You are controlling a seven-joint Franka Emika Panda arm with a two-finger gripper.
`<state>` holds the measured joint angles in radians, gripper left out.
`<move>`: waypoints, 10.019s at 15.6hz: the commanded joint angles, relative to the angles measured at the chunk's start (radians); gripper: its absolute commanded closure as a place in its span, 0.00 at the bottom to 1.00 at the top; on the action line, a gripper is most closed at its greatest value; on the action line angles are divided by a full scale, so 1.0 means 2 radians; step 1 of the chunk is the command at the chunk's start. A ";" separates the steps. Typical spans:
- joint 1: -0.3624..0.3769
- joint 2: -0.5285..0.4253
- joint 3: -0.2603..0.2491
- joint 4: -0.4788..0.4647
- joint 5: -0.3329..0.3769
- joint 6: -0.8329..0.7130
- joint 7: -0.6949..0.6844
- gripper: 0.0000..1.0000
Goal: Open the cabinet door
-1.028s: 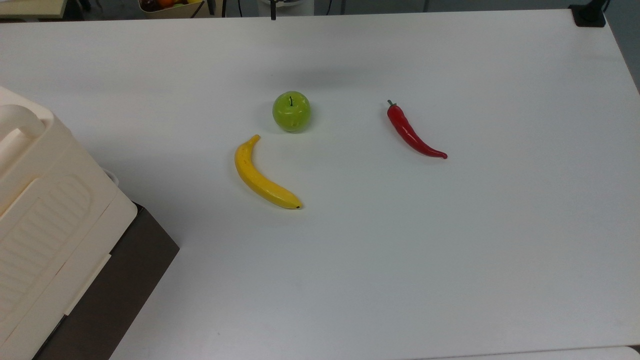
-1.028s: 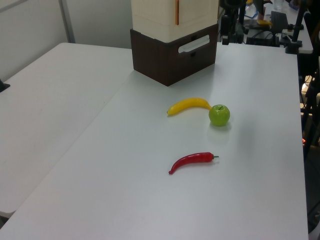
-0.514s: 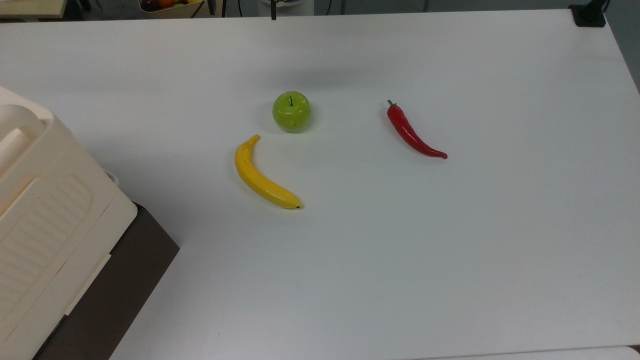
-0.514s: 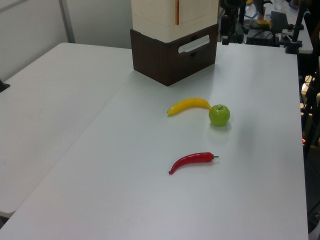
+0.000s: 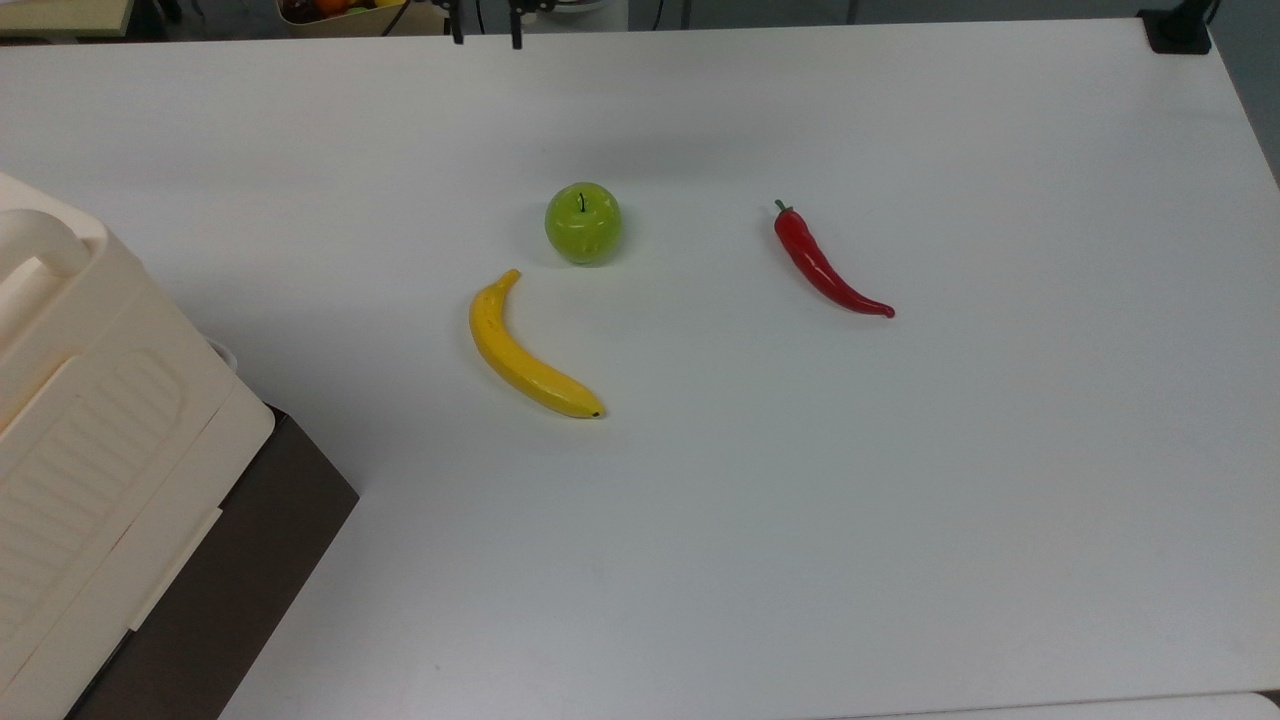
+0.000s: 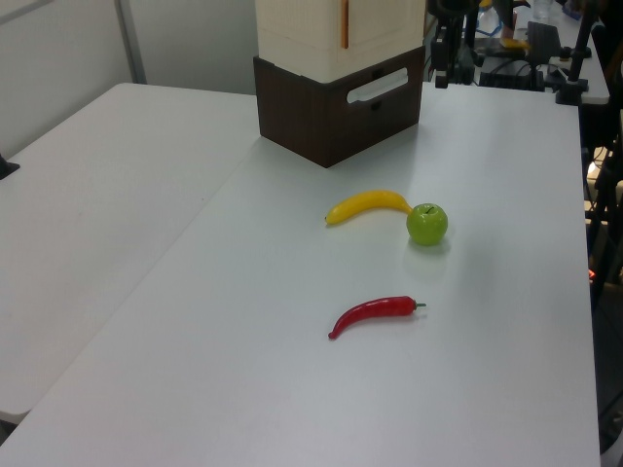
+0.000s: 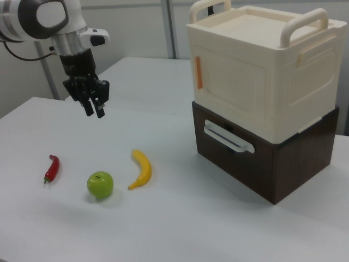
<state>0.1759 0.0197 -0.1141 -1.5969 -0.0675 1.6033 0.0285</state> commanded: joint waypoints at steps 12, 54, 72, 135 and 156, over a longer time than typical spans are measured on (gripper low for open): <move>-0.017 0.038 -0.010 0.025 -0.005 0.088 0.099 0.80; -0.100 0.171 -0.014 0.107 -0.126 0.439 0.247 0.66; -0.083 0.121 -0.008 0.068 -0.134 0.390 0.243 0.95; -0.110 0.050 -0.007 0.107 -0.031 0.200 -0.054 0.00; -0.112 0.055 0.009 0.088 -0.004 0.086 -0.107 0.00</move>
<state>-0.0816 0.1502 -0.1267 -1.3946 -0.1247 1.8101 -0.2250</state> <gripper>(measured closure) 0.000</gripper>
